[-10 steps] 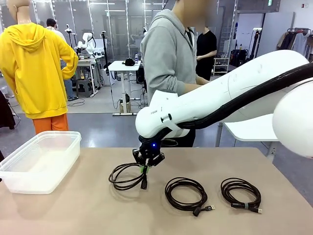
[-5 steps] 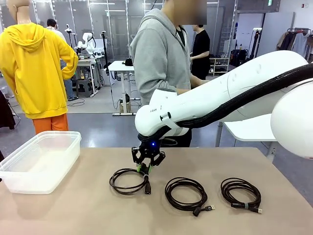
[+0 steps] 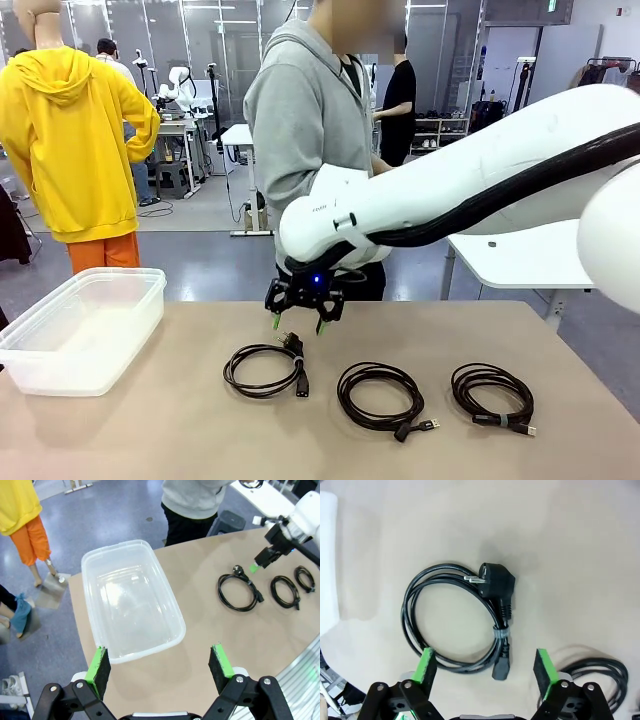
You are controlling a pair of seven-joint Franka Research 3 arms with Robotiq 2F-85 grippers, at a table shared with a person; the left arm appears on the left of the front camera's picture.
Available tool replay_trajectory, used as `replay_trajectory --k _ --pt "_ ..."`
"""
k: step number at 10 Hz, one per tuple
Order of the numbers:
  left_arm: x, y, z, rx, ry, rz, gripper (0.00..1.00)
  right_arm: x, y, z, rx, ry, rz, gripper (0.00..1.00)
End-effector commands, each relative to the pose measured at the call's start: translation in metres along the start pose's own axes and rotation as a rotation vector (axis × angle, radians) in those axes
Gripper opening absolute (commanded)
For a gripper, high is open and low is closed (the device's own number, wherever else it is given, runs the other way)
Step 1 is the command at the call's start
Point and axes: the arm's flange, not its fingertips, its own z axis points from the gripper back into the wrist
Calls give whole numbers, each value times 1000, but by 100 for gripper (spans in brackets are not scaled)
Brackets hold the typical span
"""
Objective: Organize and store the cables.
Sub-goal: Place the Power Cable into the Organizing box.
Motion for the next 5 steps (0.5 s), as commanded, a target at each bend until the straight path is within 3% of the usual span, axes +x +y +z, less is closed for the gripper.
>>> replay_trajectory --k 1,5 --pt "1 -1 0 -5 -3 -2 100 -21 -29 38 7 0 44 100" --pt "1 -1 0 -5 -3 -2 100 -47 -138 120 57 -65 279 100"
